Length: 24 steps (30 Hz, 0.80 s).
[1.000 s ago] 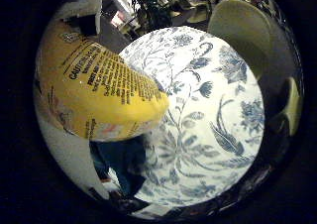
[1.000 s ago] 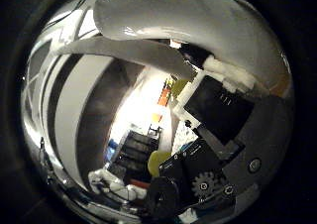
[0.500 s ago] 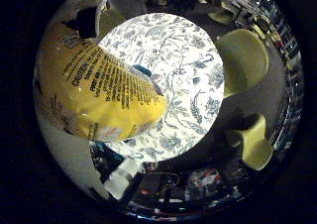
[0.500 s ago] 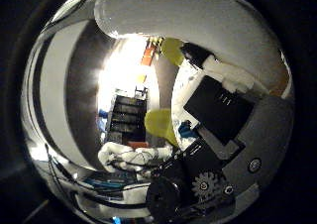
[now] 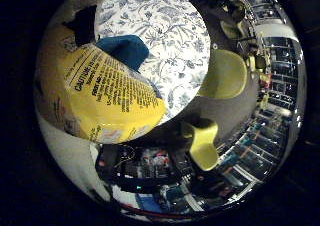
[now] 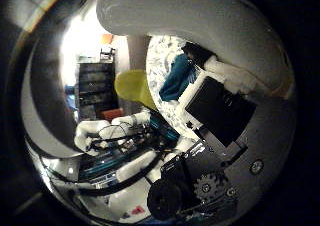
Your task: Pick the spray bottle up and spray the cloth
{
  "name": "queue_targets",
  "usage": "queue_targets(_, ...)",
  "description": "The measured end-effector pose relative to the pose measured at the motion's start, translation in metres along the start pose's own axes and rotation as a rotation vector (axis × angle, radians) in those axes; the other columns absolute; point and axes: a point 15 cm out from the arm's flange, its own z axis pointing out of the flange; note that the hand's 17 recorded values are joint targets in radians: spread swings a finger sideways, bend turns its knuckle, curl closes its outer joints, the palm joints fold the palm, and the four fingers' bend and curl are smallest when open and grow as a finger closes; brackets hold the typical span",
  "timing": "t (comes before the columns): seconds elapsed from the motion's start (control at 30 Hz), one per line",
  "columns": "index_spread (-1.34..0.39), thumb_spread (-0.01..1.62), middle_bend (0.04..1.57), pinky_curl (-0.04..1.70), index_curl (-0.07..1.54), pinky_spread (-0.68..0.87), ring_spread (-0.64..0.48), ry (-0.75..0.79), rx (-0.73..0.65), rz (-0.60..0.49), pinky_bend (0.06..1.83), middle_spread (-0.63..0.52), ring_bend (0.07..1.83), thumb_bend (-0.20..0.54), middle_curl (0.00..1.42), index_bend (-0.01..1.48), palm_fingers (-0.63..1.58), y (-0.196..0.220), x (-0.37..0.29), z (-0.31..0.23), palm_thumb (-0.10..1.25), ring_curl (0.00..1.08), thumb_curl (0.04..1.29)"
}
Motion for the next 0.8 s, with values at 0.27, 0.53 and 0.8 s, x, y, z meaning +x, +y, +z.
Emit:
queue_targets(0.27, -0.17, 0.83, 1.35, 1.18, 0.68, -0.2, -0.16, 0.225, -0.101, -0.056, 1.04, -0.07, 1.46, -0.016, 0.57, 1.16, 1.21, -0.002, -0.011, -0.019, 1.07, 0.58, 0.83)
queue_targets(0.53, -0.18, 0.83, 1.35, 1.19, 0.68, -0.21, -0.16, 0.236, -0.157, -0.08, 1.03, -0.07, 1.45, -0.016, 0.57, 1.16, 1.21, 0.006, -0.025, 0.0, 1.06, 0.58, 0.83)
queue_targets(0.8, -0.18, 0.84, 1.35, 1.2, 0.68, -0.21, -0.16, 0.234, -0.21, -0.09, 1.03, -0.07, 1.45, -0.015, 0.57, 1.16, 1.21, 0.01, -0.032, 0.028, 1.06, 0.58, 0.83)
